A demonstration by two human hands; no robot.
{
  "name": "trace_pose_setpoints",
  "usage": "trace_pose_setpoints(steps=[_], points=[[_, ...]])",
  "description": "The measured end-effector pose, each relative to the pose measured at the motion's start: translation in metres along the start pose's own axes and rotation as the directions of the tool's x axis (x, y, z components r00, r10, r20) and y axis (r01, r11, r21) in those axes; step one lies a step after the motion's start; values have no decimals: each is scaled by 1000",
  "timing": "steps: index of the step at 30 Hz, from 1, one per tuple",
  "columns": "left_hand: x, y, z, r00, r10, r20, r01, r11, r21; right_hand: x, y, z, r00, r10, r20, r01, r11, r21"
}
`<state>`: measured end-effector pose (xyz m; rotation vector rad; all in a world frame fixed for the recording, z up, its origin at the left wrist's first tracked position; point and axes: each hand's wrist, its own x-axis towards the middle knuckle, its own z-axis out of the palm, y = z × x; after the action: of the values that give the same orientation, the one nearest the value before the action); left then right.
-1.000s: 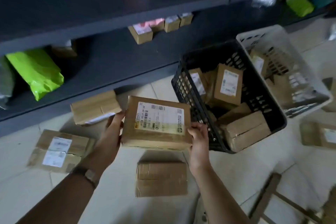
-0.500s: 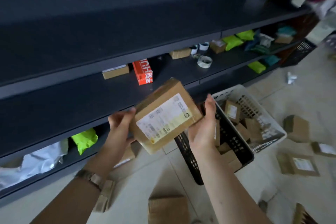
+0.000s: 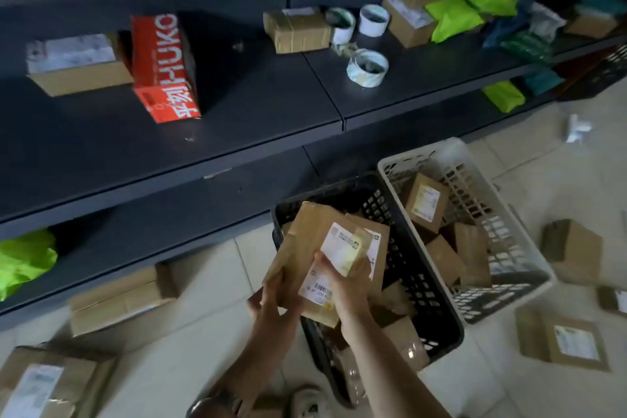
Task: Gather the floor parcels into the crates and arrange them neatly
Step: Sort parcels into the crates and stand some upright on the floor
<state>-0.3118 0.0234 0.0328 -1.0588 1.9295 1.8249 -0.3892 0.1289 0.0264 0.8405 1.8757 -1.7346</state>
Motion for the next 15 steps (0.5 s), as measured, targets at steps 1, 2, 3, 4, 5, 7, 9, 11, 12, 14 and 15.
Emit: trace_pose_setpoints(steps=[1,2,3,4,5,7,9,11,12,14,15], points=[[15,1,17,1000,-20,7,20,1000,6,27,0,-3,1000,-16,12,17,998,-63],[31,3,31,999,-30,18,30,999,13,55,2,-4,1000,-18,12,19,993,-118],[48,4,42,1000,-19,21,19,1000,8,77,3,-3,1000,-14,27,18,989,-146],[66,2,51,1000,-8,30,7,1000,4,96,5,-2,999,15,32,-9,983,-184],[82,0,59,999,3,35,-3,1000,-8,113,9,-2,999,30,38,-21,974,-226],[113,-13,70,998,-1,59,1,1000,-13,137,14,-1,994,85,68,-59,946,-320],[132,-26,76,997,-56,54,56,998,-1,151,19,1,986,140,94,-87,901,-425],[126,-8,80,993,-97,61,95,995,28,159,21,0,981,166,102,-96,867,-489],[124,-4,82,990,-118,73,112,991,75,162,22,-1,979,169,115,-86,851,-519],[120,-3,86,982,-170,87,156,977,143,168,26,-5,971,190,143,-69,800,-596],[117,-4,89,978,-181,100,162,973,167,171,26,-7,966,201,160,-56,772,-633]])
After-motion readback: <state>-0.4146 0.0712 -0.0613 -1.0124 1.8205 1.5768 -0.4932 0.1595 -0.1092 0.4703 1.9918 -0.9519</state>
